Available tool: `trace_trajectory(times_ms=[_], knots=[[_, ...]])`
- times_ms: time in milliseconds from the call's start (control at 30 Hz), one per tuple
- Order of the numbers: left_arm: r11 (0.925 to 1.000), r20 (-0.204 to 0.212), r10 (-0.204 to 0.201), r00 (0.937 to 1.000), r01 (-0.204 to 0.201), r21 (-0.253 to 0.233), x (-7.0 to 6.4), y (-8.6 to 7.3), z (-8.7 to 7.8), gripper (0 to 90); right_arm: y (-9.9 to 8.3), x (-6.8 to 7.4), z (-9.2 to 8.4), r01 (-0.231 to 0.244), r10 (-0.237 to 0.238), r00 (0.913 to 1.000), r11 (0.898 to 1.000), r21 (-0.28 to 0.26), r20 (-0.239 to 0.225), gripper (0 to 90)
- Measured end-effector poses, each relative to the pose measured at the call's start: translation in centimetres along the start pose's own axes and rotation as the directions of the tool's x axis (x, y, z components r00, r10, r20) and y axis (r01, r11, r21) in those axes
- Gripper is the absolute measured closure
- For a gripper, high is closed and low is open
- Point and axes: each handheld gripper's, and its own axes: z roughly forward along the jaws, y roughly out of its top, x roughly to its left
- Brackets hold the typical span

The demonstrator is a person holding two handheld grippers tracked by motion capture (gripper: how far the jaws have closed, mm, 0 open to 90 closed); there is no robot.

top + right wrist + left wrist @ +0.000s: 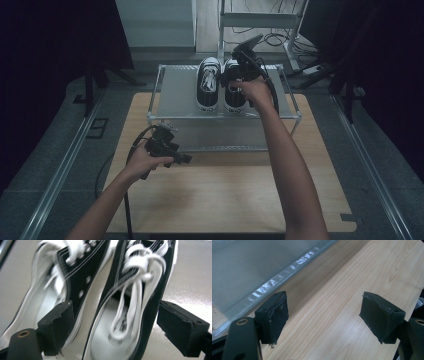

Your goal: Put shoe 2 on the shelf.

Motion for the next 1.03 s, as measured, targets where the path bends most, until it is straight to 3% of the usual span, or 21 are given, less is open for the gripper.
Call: trace_trajectory(times_ms=[300,333,500,667,700,867,1033], knots=[[0.9999,-0.002,0.008,1.0000,-0.008,-0.007,-0.6,0.4,0.1,22.5,-3.8,-0.3,-3.3,0.079,-0.086,0.9916,0.994,-0.079,-0.096,17.5],[0.9999,-0.007,0.008,0.9999,-0.008,-0.012,-0.9,0.5,0.1,22.5,-5.0,-0.4,-4.1,0.109,-0.121,0.9862,0.989,-0.101,-0.113,18.5],[0.9996,-0.006,0.015,0.9999,-0.016,-0.025,-1.3,0.6,-0.2,22.5,-8.0,-0.6,-5.1,0.156,-0.177,0.9730,0.978,-0.140,-0.148,20.6],[0.9993,-0.004,0.022,0.9998,-0.022,-0.031,-1.4,0.6,-0.3,22.5,-10.7,-1.2,-5.3,0.196,-0.227,0.9574,0.965,-0.172,-0.179,22.6],[0.9993,-0.004,0.025,0.9997,-0.025,-0.029,-1.3,0.6,-0.4,22.5,-12.2,-1.6,-5.1,0.206,-0.243,0.9483,0.961,-0.187,-0.205,23.1],[0.9991,-0.005,0.019,0.9998,-0.019,-0.038,-1.4,0.5,-0.4,22.5,-14.6,-2.4,-4.4,0.221,-0.267,0.9347,0.954,-0.204,-0.235,25.3],[0.9989,-0.006,0.028,0.9996,-0.028,-0.038,-1.6,0.5,-0.5,22.5,-16.0,-3.1,-3.5,0.233,-0.283,0.9263,0.949,-0.211,-0.249,26.5]])
